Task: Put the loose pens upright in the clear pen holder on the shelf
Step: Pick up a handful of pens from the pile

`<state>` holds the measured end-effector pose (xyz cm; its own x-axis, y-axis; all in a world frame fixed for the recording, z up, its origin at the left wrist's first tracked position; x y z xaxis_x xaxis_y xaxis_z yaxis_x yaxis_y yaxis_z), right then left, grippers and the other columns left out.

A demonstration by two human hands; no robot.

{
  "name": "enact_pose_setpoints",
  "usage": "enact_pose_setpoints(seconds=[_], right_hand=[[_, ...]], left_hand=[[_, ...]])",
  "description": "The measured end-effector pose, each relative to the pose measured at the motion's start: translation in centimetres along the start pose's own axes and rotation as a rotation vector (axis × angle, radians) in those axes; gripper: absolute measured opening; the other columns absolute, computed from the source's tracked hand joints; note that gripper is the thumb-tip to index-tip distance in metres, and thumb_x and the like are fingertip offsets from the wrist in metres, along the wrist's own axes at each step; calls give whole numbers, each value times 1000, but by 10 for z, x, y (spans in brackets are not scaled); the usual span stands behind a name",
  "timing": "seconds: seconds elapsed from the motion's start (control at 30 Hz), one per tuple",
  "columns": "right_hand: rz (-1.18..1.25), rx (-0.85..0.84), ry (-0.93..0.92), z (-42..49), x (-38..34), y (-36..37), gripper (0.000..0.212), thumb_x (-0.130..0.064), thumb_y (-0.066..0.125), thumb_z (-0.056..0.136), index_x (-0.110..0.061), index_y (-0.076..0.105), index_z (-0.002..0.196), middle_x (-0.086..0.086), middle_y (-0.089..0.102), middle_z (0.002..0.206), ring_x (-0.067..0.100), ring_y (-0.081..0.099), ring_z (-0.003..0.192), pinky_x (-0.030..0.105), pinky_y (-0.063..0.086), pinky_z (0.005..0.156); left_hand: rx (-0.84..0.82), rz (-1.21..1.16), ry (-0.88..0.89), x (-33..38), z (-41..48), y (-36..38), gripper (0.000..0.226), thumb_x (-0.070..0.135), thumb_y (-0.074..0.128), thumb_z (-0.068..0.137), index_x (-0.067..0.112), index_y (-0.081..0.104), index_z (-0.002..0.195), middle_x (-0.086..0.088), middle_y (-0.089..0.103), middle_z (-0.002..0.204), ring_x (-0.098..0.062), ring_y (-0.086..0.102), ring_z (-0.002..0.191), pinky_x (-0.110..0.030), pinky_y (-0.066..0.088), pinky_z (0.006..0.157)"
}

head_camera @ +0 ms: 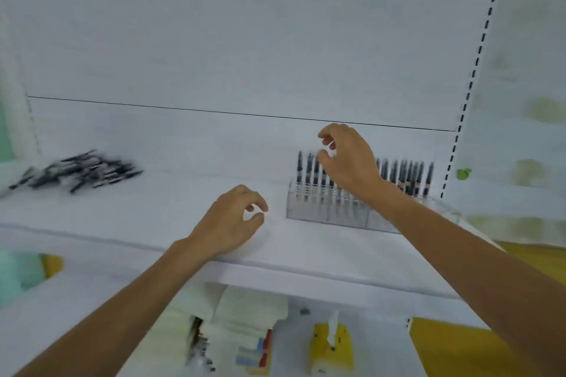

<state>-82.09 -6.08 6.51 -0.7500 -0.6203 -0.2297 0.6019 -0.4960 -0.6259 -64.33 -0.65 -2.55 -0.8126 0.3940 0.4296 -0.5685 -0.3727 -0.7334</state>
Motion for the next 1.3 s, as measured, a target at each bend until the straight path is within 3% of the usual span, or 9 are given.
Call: enact_pose_setpoints(seconds=[0.1, 0.23, 0.5, 0.9, 1.07, 1.3], right_hand=[[155, -17, -74, 8, -86, 44, 27, -9, 55, 88, -7, 56, 114, 5, 59, 107, 19, 53, 100, 29, 42, 85], [259, -120, -174, 6, -185, 117, 26, -12, 54, 90, -8, 56, 116, 3, 59, 109, 16, 53, 102, 29, 43, 87], [396, -328, -82, 3, -287, 250, 21, -14, 55, 90, -9, 60, 109, 3, 63, 104, 18, 58, 96, 33, 47, 87], [417, -430, -195, 91, -385, 368, 17, -8, 52, 88, -7, 58, 104, 2, 61, 90, 21, 59, 86, 38, 50, 79], [411, -496, -163, 143, -395, 413, 25, -8, 49, 89, -7, 56, 113, 1, 59, 91, 20, 59, 89, 36, 51, 82], [350, -537, -129, 182, -403, 465, 24, -11, 51, 89, -11, 56, 113, 4, 60, 102, 20, 59, 92, 36, 51, 85]], left_hand=[[64, 61, -135, -56, -35, -64, 15, 13, 58, 87, 28, 59, 86, 7, 53, 95, -6, 53, 82, -23, 42, 79], [166, 93, -296, -133, -90, -145, 26, 11, 57, 86, 36, 55, 78, 13, 52, 88, -1, 52, 78, -14, 37, 68], [284, 146, -483, -244, -173, -258, 26, 8, 59, 86, 32, 57, 75, 12, 56, 86, 1, 52, 75, -4, 36, 62], [227, 142, -464, -368, -142, -289, 13, 11, 55, 89, 23, 58, 91, 7, 57, 93, 3, 51, 79, -2, 36, 66], [93, 252, -486, -429, -104, -289, 21, 14, 48, 93, 20, 63, 106, -3, 60, 103, -14, 55, 90, -23, 40, 79], [-3, 251, -442, -489, -53, -282, 27, 25, 43, 95, 26, 58, 118, -4, 59, 107, -19, 56, 97, -28, 41, 84]])
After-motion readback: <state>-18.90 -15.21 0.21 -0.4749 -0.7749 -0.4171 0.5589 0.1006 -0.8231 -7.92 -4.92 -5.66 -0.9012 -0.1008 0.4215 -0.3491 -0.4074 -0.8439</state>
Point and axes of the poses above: each hand's wrist, its own z-axis towards the middle knuckle, its own y-axis out of the palm, x = y × z, the point moved 6 cm from there along z, towards the middle knuckle
